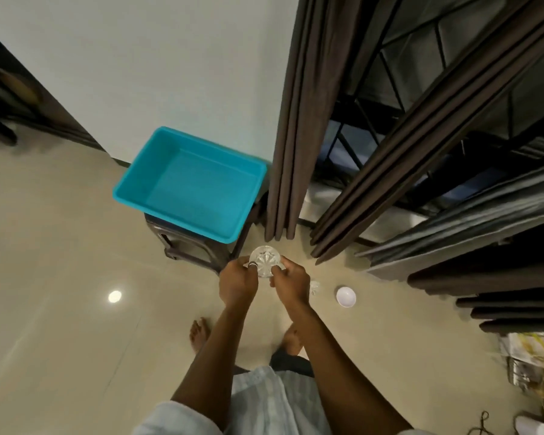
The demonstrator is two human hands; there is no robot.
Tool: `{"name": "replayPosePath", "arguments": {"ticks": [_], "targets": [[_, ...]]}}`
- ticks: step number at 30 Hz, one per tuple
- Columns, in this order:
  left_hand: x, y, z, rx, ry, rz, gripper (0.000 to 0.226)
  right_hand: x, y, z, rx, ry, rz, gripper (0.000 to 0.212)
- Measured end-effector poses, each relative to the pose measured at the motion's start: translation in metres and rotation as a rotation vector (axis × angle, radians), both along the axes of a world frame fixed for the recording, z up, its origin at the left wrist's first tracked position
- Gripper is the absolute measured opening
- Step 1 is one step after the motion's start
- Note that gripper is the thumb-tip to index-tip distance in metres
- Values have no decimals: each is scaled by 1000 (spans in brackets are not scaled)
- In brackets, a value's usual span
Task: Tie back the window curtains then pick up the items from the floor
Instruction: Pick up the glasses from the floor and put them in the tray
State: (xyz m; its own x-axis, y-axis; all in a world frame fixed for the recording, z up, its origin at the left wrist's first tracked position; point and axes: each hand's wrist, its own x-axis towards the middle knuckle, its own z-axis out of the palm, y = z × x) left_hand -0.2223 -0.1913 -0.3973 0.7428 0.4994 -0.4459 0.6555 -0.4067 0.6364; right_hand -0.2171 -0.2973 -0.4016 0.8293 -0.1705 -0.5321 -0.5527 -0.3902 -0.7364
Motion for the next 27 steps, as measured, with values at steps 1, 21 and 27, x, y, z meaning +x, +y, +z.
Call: {"name": "replayPosePath", "arguments": {"ticks": [1,21,27], "targets": [[1,11,0,0,-8,-14,24,3,10,4,-3,-6,3,34],[54,239,17,-20,-151,-119,25,56,219,-8,-77,-67,-42,53],[104,253,27,23,-168,-167,29,103,232,32,-45,-61,-35,27]]}}
